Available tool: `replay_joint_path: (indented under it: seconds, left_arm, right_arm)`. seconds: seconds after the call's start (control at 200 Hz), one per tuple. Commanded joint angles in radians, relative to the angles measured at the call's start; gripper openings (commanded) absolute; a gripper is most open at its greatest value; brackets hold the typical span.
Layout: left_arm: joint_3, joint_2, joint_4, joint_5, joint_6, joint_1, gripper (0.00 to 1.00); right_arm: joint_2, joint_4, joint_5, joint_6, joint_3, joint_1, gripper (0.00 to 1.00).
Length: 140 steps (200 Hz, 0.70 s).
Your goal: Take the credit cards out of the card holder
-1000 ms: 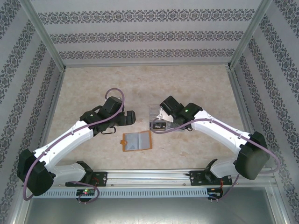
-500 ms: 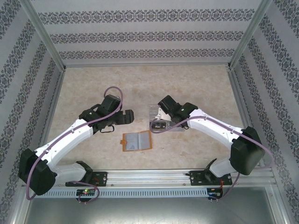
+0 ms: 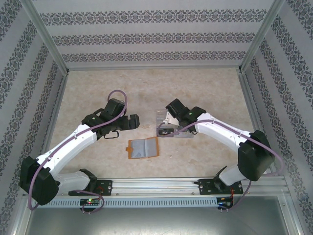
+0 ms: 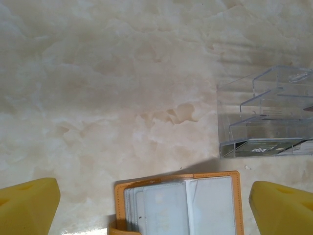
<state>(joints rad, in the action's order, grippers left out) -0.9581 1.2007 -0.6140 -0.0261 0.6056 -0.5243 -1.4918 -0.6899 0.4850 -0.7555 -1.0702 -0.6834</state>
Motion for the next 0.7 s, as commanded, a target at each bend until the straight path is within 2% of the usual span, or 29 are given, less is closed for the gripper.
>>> replay_joint_path:
  seconds: [0.0,0.305,0.5,0.62,0.694]
  left_arm:
    - [0.007,-0.004,0.004,-0.012,-0.024,0.019,1.0]
    - [0.009,0.003,0.01,-0.029,-0.03,0.032,1.0]
    - [0.007,0.012,0.01,-0.043,-0.03,0.034,1.0]
    - [0.005,0.008,0.001,-0.046,-0.028,0.035,1.0]
    - [0.012,-0.004,0.0,-0.046,-0.024,0.034,1.0]
  right_arm:
    - [-0.018,0.031,0.044,0.032,0.01,0.023,0.31]
    - [-0.053,0.063,0.107,0.119,-0.045,0.071,0.32]
    - [-0.062,0.072,0.101,0.178,-0.076,0.09,0.32]
    - [-0.048,0.045,0.073,0.206,-0.093,0.086,0.32]
    - [-0.012,0.008,0.007,0.224,-0.097,0.085,0.39]
